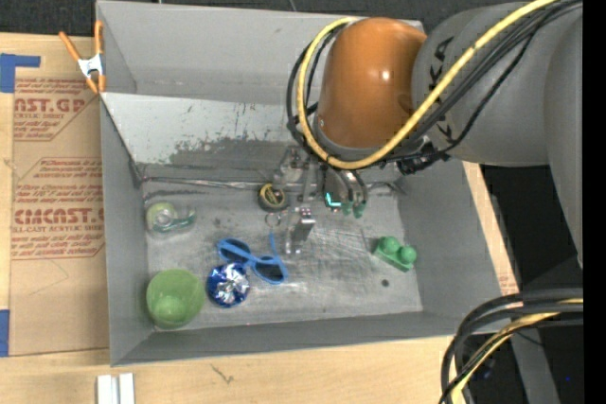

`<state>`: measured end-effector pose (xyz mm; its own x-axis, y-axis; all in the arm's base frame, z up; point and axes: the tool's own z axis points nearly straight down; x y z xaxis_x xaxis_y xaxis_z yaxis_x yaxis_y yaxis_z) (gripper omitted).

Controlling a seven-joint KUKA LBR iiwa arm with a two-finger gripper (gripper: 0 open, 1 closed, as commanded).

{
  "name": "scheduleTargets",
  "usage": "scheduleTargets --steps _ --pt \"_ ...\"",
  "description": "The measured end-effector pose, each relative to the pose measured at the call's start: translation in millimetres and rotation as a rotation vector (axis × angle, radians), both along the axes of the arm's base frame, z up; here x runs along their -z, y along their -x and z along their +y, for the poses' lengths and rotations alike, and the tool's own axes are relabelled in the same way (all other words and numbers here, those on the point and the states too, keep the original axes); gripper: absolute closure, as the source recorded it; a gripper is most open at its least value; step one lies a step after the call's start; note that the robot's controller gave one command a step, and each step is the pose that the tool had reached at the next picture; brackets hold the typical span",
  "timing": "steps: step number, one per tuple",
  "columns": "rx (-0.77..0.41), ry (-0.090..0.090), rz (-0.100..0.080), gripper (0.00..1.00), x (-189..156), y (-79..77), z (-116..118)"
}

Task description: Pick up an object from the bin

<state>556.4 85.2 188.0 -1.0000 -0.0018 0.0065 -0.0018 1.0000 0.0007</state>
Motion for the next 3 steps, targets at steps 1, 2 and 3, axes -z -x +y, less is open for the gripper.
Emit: scheduleTargets --steps 1,2,3 --pt "-0.342 -0.002 -0.005 0.00 62 -32.7 17" --pt "-0.444 0.002 -0.015 0.00 111 -20.7 65" --pt "-0.549 -0.005 -0.020 0.00 114 50.8 134"
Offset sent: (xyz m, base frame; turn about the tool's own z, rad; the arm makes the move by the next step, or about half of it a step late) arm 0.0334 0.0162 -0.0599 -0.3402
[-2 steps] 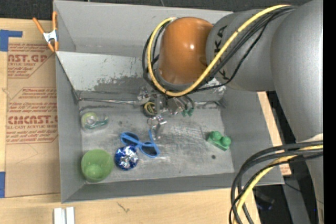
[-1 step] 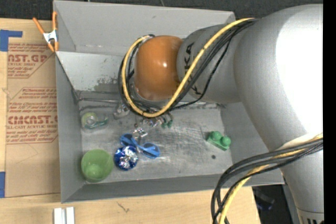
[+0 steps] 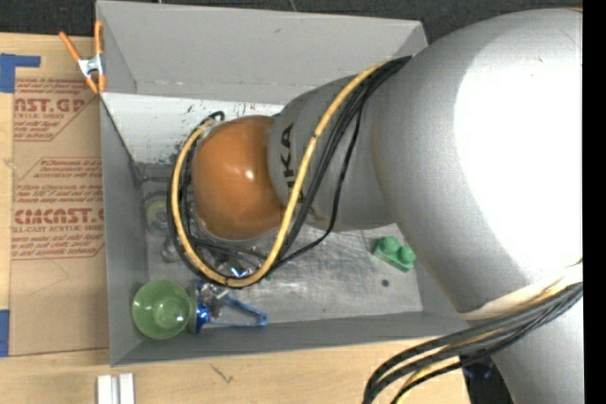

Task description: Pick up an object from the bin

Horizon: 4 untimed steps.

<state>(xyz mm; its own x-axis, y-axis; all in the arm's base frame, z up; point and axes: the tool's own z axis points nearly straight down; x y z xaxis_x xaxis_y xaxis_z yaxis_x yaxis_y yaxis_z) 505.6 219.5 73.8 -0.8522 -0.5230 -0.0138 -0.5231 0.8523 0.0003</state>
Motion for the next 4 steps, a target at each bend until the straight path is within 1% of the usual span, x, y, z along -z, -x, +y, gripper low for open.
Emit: scheduleTargets --steps 1,2,3,4 --pt "0.005 -0.003 -0.008 1.00 -3 -4.3 -2" --pt "-0.081 0.004 0.002 1.00 -133 -6.0 -13" --pt "0.096 0.008 0.015 1.00 -63 -26.5 -50" --pt "0.094 0.006 0.012 0.00 -65 -26.7 -49"
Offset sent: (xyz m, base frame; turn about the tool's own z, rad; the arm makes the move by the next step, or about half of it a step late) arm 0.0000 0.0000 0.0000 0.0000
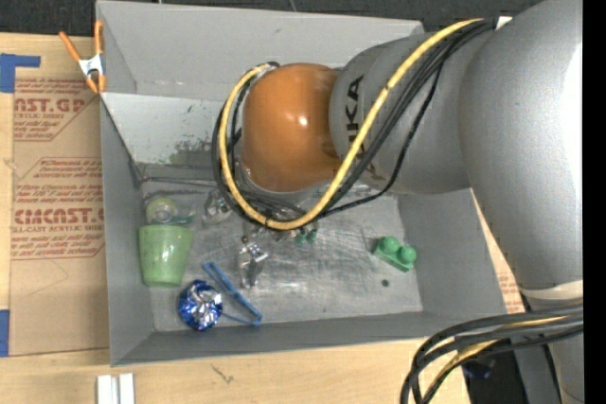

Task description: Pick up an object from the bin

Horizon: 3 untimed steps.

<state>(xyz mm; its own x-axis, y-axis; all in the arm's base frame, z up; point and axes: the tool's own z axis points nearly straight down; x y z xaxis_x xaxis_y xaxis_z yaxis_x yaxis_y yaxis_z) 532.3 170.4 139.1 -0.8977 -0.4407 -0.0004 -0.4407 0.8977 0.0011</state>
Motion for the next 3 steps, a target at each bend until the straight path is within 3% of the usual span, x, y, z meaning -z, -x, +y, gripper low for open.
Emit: scheduleTargets --steps 1,2,3 --pt "-0.035 0.003 -0.008 0.00 68 29.9 53" --pt "-0.035 -0.005 -0.016 1.00 64 27.8 55" --pt "-0.027 -0.003 -0.010 1.00 -45 24.8 53"
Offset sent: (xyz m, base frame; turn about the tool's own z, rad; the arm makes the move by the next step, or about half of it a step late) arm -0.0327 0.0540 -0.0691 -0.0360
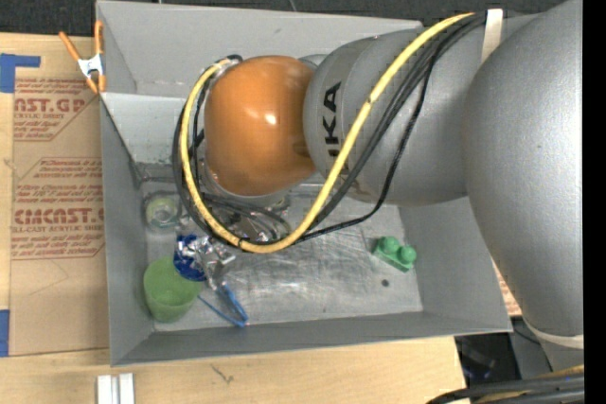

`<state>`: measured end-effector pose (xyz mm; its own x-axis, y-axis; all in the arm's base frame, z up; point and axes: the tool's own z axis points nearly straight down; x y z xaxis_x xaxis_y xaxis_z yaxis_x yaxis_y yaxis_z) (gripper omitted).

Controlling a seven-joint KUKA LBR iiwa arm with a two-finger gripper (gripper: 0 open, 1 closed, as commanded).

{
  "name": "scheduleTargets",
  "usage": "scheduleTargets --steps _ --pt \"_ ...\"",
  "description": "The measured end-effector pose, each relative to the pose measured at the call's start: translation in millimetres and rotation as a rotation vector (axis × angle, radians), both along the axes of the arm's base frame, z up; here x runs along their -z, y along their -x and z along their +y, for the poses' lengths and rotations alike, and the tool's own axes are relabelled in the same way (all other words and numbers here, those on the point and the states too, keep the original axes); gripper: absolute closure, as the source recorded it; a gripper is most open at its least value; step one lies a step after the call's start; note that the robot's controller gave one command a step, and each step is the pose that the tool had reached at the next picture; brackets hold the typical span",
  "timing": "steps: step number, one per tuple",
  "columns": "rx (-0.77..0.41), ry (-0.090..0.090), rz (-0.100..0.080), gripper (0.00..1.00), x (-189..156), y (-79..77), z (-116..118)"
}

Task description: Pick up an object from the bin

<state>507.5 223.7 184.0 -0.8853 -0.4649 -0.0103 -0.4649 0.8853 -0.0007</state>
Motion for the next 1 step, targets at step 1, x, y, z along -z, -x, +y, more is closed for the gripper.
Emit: scheduleTargets --steps 1 --pt "-0.017 0.000 -0.002 1.00 -82.4 -4.9 -6.5"
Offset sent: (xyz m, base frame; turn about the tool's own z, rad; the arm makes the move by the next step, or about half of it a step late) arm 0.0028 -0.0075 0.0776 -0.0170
